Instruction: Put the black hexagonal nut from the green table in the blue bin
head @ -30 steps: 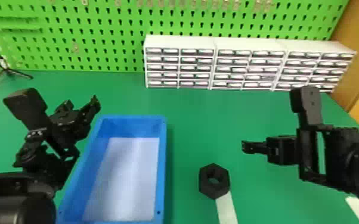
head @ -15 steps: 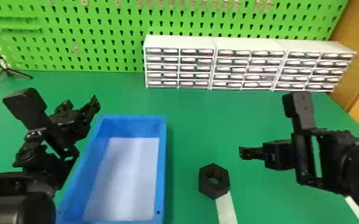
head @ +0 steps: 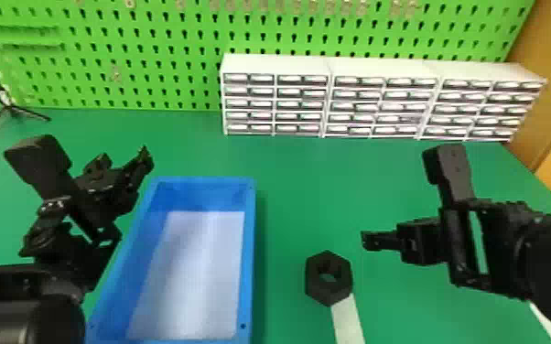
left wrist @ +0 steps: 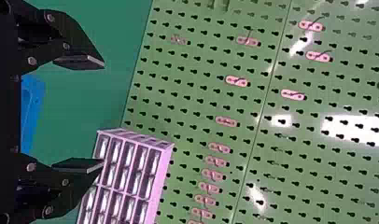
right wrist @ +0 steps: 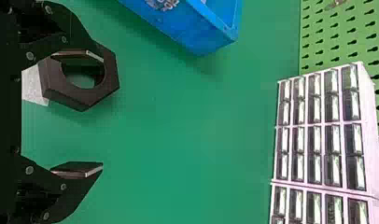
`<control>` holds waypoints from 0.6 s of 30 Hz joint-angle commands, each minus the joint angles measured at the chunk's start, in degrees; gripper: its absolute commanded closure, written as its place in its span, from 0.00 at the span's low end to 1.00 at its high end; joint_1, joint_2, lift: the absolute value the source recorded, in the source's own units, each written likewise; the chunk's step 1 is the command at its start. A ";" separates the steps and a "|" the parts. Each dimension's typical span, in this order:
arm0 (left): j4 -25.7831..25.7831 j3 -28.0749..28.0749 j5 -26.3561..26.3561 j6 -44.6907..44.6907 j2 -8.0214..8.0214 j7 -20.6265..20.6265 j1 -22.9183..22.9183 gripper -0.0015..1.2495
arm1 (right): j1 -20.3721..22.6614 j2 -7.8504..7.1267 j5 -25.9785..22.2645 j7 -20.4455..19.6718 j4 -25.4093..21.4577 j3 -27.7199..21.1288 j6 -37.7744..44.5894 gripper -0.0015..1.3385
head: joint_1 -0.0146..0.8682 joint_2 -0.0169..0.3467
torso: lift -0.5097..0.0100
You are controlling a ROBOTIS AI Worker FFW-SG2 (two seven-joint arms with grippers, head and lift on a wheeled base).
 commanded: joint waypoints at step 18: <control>0.08 -0.06 0.00 0.00 -0.01 0.00 -0.11 0.40 | -0.74 -0.39 -1.30 0.00 0.89 0.82 0.17 0.35 | 0.80 0.07 | 0.79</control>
